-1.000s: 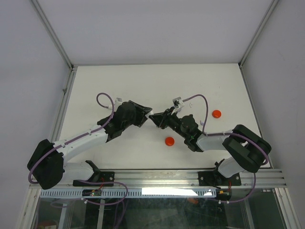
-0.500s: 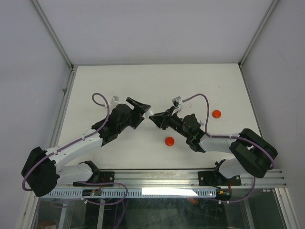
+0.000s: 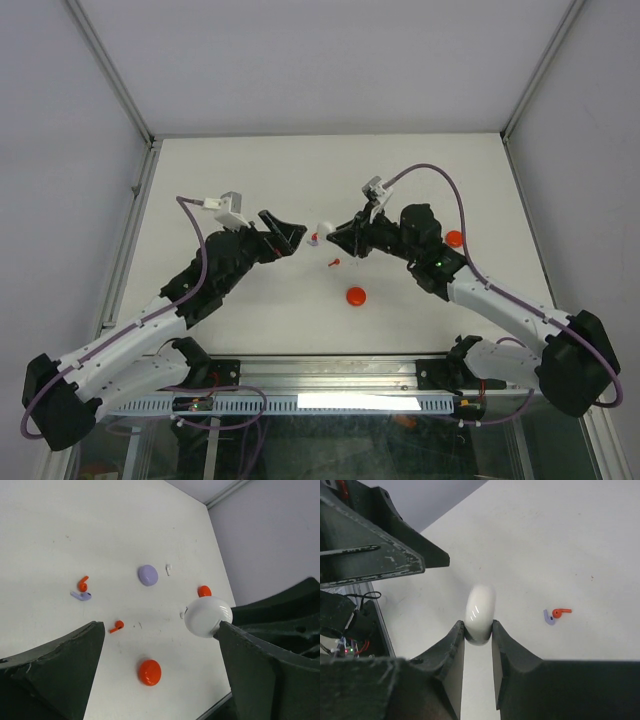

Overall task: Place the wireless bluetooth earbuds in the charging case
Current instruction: Pick up the charging case at the center of the board.

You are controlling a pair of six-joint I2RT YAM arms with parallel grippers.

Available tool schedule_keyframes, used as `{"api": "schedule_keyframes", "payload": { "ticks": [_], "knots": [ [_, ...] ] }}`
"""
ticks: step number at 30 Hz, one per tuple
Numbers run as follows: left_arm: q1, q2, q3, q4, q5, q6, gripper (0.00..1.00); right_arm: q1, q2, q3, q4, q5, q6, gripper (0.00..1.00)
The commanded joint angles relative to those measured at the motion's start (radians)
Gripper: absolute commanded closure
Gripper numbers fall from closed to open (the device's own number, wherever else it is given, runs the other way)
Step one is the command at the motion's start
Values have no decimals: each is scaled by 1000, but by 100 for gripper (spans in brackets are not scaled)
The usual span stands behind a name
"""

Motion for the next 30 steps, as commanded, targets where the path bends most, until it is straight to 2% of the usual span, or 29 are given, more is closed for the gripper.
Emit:
{"api": "schedule_keyframes", "payload": {
  "ticks": [1,6,12,19,30],
  "knots": [
    [-8,-83,-38,147,122,327,1,-23,-37,145,-319,-127,-146,100],
    [-8,-117,-24,149,311,591,2,-33,-37,257,-513,-211,-240,100],
    [-9,-115,28,81,510,815,1,-34,-15,396,-721,-283,-330,98],
    [-8,-68,92,21,699,970,2,-30,35,560,-954,-365,-429,98],
    [-7,44,176,-28,914,1099,16,37,113,692,-1166,-371,-572,99]
  ]
}}
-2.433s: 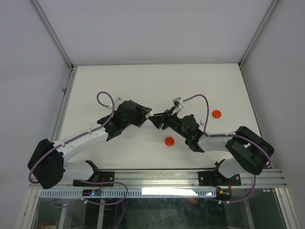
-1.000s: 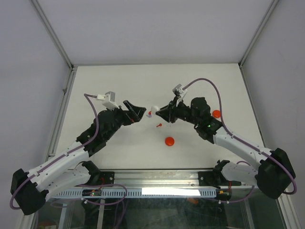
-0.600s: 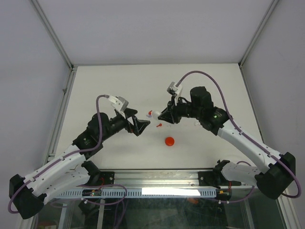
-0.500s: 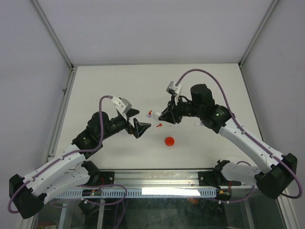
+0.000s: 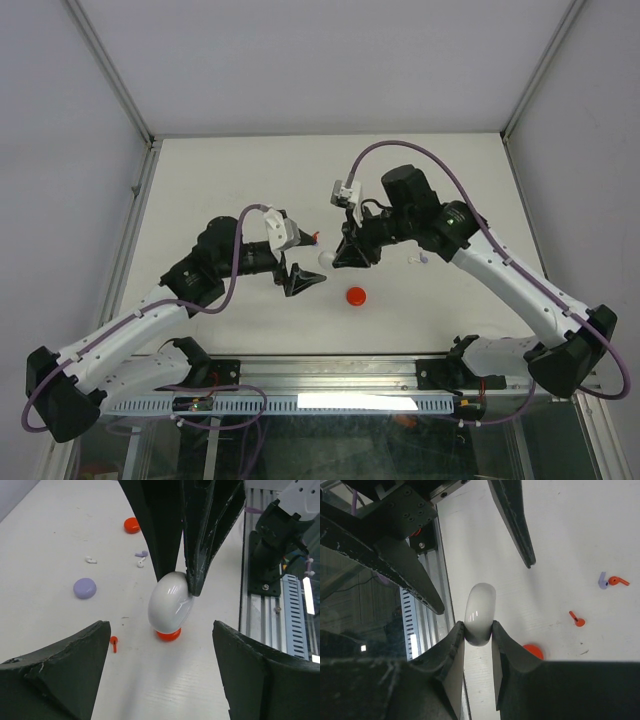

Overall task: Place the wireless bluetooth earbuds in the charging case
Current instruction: Pick up the charging case at the center of the board.

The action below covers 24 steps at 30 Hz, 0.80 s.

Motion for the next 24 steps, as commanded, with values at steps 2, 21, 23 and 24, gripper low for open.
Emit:
{"api": "schedule_keyframes", "payload": {
  "ticks": [2,21,23,24],
  "knots": [
    [-8,29,59,3,167,90,23,30,20,85,-113,-24,-91,99],
    [-9,43,-39,196,277,-60,62,60,40,114,-114,-20,-112,100],
    [-7,48,-36,197,281,-70,64,62,40,116,-115,-13,-118,100],
    [-8,50,-37,196,282,-72,65,63,40,114,-115,-11,-121,100]
  ]
}}
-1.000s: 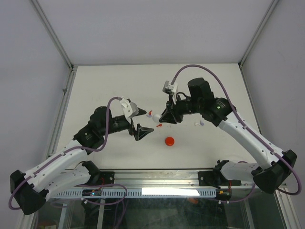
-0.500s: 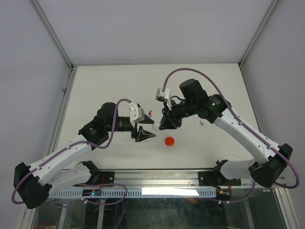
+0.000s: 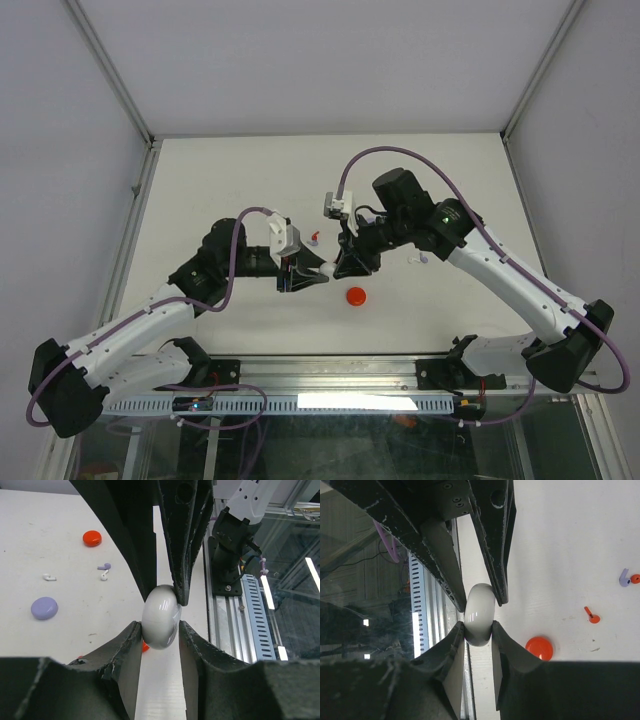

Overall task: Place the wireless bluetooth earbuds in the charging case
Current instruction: Pick up the charging case at the center of the board.

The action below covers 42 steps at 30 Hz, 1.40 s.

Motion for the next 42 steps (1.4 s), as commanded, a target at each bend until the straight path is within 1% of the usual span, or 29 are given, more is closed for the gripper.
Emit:
{"api": "schedule_keyframes", "payload": {
  "ticks": [1,4,8,12,13,16,18,19,23,25,26,32,35,36,38,42],
  "knots": [
    [-8,5,8,78,68,-24,66,8,0,49,38,1,-22,100],
    [-9,10,7,78,72,-31,66,8,-4,48,44,1,-28,100],
    [-9,18,7,78,80,-38,63,9,-4,48,47,3,-36,100],
    [-8,31,10,79,101,-44,65,12,1,49,47,4,-42,100],
    [-9,35,13,78,108,-44,66,13,1,50,47,4,-45,100],
    [-9,42,16,78,120,-49,85,13,2,52,47,8,-51,100],
    [-9,44,16,76,122,-53,93,13,0,52,47,12,-57,100],
    [-9,42,16,74,121,-55,94,14,-3,52,47,14,-62,100],
    [-9,28,10,72,105,-64,94,13,-15,50,60,16,-69,100],
    [-9,20,11,75,102,-65,100,13,-20,47,68,11,-69,100],
    [-9,17,8,77,101,-68,100,14,-23,46,71,9,-70,100],
    [-9,-22,-14,107,57,-95,100,13,-66,9,118,18,-67,65],
    [-10,-58,-44,151,18,-117,100,12,-110,-32,172,24,-59,51],
    [-9,-69,-54,165,4,-124,100,14,-126,-52,200,27,-59,48],
    [-8,-90,-76,200,-13,-147,100,13,-160,-88,243,35,-57,45],
    [-9,-123,-145,319,-47,-216,100,10,-225,-178,341,32,-56,43]
  ]
}}
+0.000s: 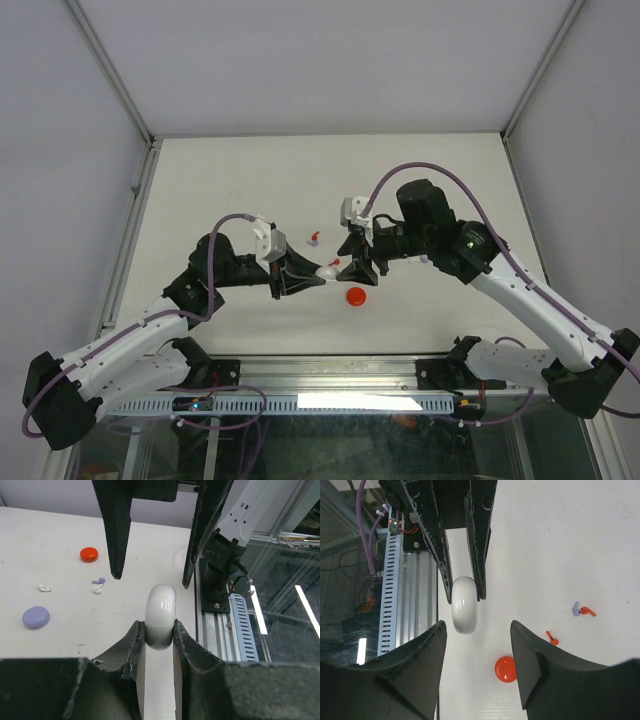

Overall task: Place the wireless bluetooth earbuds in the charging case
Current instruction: Pick up the charging case at the center of the board.

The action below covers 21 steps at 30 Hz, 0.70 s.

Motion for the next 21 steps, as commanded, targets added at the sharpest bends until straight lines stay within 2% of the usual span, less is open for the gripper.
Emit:
{"api": "schedule_keyframes", "payload": {
  "ticks": [1,7,12,21],
  "knots": [
    [-8,-46,-63,200,-48,-94,100,-1,-86,-84,193,2,12,43],
    [-8,-74,-132,344,-110,-136,100,-4,-166,-257,433,-38,73,43],
    [-8,-73,-144,375,-107,-143,100,-3,-176,-330,577,-50,135,45],
    [-8,-84,-178,412,-109,-147,100,-5,-154,-321,584,-97,149,54]
  ]
}}
